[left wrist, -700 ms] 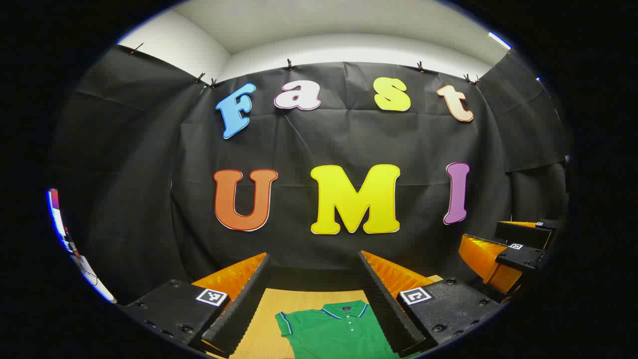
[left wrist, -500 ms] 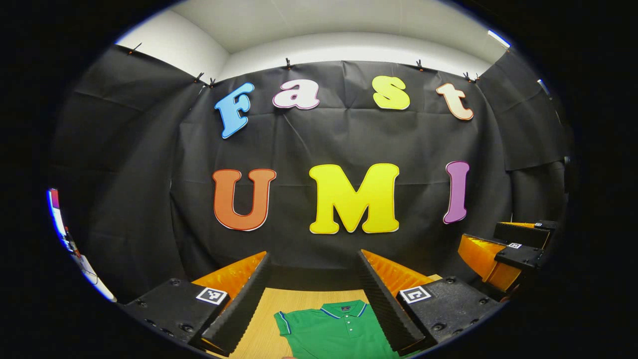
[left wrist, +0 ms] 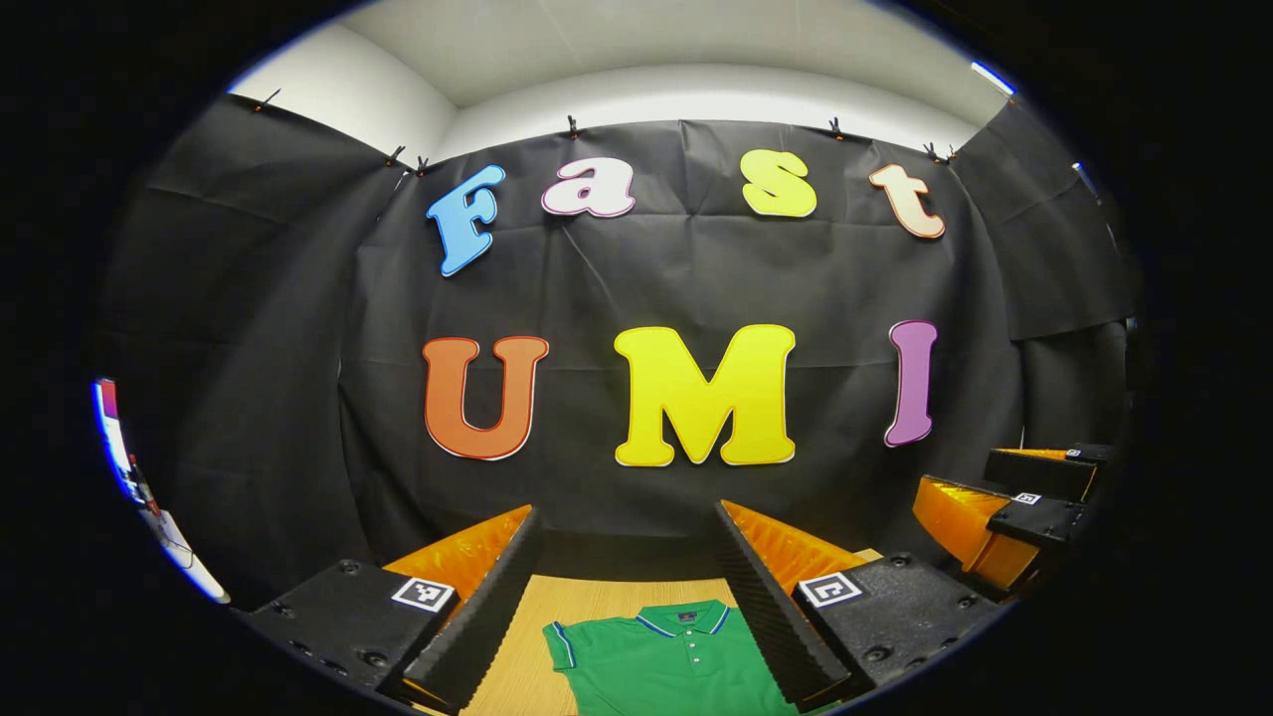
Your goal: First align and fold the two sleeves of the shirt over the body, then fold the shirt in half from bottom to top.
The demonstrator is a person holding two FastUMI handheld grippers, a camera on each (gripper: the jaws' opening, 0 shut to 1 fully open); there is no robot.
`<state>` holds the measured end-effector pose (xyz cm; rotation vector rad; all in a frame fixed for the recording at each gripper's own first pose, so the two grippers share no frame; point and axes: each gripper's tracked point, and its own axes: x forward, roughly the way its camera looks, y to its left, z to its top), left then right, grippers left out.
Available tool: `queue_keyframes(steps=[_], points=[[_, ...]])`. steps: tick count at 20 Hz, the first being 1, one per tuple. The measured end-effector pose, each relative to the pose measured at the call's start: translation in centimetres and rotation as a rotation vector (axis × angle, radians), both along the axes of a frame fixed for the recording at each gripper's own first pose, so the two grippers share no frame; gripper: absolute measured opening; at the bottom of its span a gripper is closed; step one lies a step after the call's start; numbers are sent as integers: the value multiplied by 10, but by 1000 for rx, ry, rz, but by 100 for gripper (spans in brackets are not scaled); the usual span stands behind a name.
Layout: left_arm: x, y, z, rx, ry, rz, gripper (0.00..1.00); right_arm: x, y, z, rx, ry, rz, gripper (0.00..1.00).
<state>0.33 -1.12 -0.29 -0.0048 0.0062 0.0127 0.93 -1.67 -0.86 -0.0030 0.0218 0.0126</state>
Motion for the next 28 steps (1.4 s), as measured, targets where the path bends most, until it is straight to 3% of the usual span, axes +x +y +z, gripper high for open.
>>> queue_keyframes(steps=[13, 19, 28], points=[[17, -9, -19, -11, 30, 2, 100, 38, -31, -56, -14, 103, 20, 95], [32, -15, -33, -25, 53, 24, 100, 92, -69, -149, -73, 254, 44, 95], [55, -13, -68, -9, 139, 106, 100, 180, -135, -290, -37, 501, 1, 95]])
